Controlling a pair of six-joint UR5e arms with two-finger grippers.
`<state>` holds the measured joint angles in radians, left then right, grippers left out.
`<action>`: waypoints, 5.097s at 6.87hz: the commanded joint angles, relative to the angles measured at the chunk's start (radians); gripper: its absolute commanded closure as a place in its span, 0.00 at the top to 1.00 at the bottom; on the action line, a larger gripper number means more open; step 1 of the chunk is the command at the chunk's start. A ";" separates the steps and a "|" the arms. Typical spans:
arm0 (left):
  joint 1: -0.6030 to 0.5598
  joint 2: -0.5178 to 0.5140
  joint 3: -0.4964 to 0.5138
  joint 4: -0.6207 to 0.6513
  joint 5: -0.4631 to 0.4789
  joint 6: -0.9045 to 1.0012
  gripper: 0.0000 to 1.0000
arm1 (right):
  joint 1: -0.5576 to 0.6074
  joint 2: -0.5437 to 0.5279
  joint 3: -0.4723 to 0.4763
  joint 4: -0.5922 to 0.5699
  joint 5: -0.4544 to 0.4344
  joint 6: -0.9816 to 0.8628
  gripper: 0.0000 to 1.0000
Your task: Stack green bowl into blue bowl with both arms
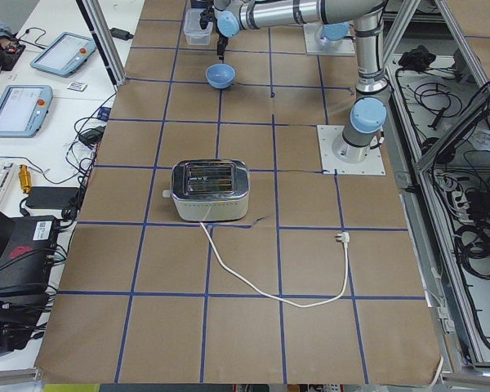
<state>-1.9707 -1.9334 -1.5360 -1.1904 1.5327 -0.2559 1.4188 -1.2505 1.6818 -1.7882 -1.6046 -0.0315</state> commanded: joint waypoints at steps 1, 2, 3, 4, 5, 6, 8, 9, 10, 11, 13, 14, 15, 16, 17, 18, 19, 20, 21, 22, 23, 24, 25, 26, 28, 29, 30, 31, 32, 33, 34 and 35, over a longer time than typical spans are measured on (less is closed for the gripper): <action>0.058 0.132 -0.010 -0.108 0.014 0.015 1.00 | 0.023 -0.003 -0.031 0.003 -0.001 0.011 0.00; 0.108 0.187 -0.013 -0.209 0.014 0.070 1.00 | 0.054 -0.003 -0.048 0.004 -0.001 0.056 0.00; 0.152 0.244 -0.041 -0.248 0.015 0.145 1.00 | 0.098 0.000 -0.069 0.004 0.000 0.121 0.00; 0.188 0.310 -0.087 -0.267 0.055 0.156 1.00 | 0.153 0.009 -0.103 0.007 0.005 0.190 0.00; 0.220 0.362 -0.107 -0.340 0.142 0.159 1.00 | 0.198 0.022 -0.138 0.015 0.008 0.246 0.00; 0.248 0.381 -0.108 -0.362 0.139 0.161 1.00 | 0.256 0.032 -0.177 0.013 0.008 0.293 0.00; 0.328 0.387 -0.093 -0.357 0.104 0.188 1.00 | 0.365 0.103 -0.276 0.030 0.014 0.442 0.00; 0.341 0.384 -0.084 -0.357 0.037 0.190 1.00 | 0.403 0.156 -0.333 0.032 0.015 0.505 0.00; 0.343 0.375 -0.067 -0.357 0.038 0.193 1.00 | 0.460 0.219 -0.390 0.030 0.015 0.586 0.00; 0.348 0.372 -0.064 -0.350 0.032 0.190 1.00 | 0.507 0.280 -0.445 0.027 0.015 0.651 0.00; 0.346 0.375 -0.070 -0.350 0.041 0.190 1.00 | 0.537 0.318 -0.484 0.033 0.020 0.664 0.00; 0.346 0.378 -0.075 -0.350 0.043 0.191 1.00 | 0.543 0.322 -0.482 0.035 0.020 0.683 0.00; 0.348 0.378 -0.075 -0.350 0.043 0.191 1.00 | 0.548 0.322 -0.481 0.036 0.049 0.699 0.00; 0.346 0.378 -0.076 -0.350 0.043 0.191 1.00 | 0.551 0.322 -0.481 0.059 0.069 0.706 0.00; 0.346 0.378 -0.076 -0.347 0.044 0.190 1.00 | 0.551 0.321 -0.481 0.096 0.071 0.706 0.00; 0.348 0.379 -0.076 -0.348 0.044 0.190 1.00 | 0.560 0.322 -0.481 0.096 0.086 0.711 0.00; 0.348 0.381 -0.076 -0.348 0.044 0.190 1.00 | 0.562 0.322 -0.481 0.095 0.107 0.716 0.00; 0.346 0.381 -0.076 -0.348 0.044 0.190 1.00 | 0.562 0.332 -0.478 0.095 0.114 0.714 0.00; 0.348 0.381 -0.078 -0.348 0.044 0.190 1.00 | 0.565 0.341 -0.473 0.096 0.111 0.717 0.00; 0.346 0.381 -0.076 -0.348 0.044 0.190 1.00 | 0.569 0.336 -0.468 0.104 0.109 0.717 0.00; 0.348 0.381 -0.078 -0.348 0.044 0.190 1.00 | 0.569 0.342 -0.465 0.099 0.114 0.717 0.07; 0.348 0.381 -0.076 -0.348 0.044 0.190 1.00 | 0.569 0.342 -0.464 0.092 0.111 0.717 0.59; 0.348 0.381 -0.076 -0.348 0.044 0.190 1.00 | 0.569 0.333 -0.465 0.092 0.098 0.717 1.00; 0.348 0.381 -0.076 -0.348 0.044 0.190 1.00 | 0.569 0.333 -0.467 0.090 0.107 0.717 1.00; 0.348 0.381 -0.076 -0.348 0.046 0.190 1.00 | 0.540 0.306 -0.478 0.104 0.098 0.699 1.00; 0.348 0.381 -0.076 -0.348 0.046 0.190 1.00 | 0.492 0.248 -0.472 0.108 0.104 0.694 1.00; 0.348 0.381 -0.078 -0.348 0.044 0.190 1.00 | 0.418 0.200 -0.467 0.131 0.095 0.647 1.00; 0.348 0.381 -0.078 -0.348 0.044 0.190 1.00 | 0.354 0.151 -0.450 0.174 0.095 0.551 1.00; 0.348 0.381 -0.078 -0.348 0.044 0.190 1.00 | 0.313 0.110 -0.404 0.185 0.092 0.491 1.00; 0.348 0.381 -0.078 -0.348 0.044 0.190 1.00 | 0.292 0.038 -0.348 0.188 0.092 0.375 1.00; 0.348 0.381 -0.078 -0.348 0.044 0.190 1.00 | 0.257 -0.039 -0.265 0.175 0.092 0.304 1.00; 0.348 0.382 -0.078 -0.348 0.044 0.190 1.00 | 0.176 -0.088 -0.192 0.168 0.094 0.165 1.00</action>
<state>-1.6229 -1.5519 -1.6137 -1.5386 1.5770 -0.0660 1.6698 -1.2689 1.4028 -1.6120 -1.5121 0.2729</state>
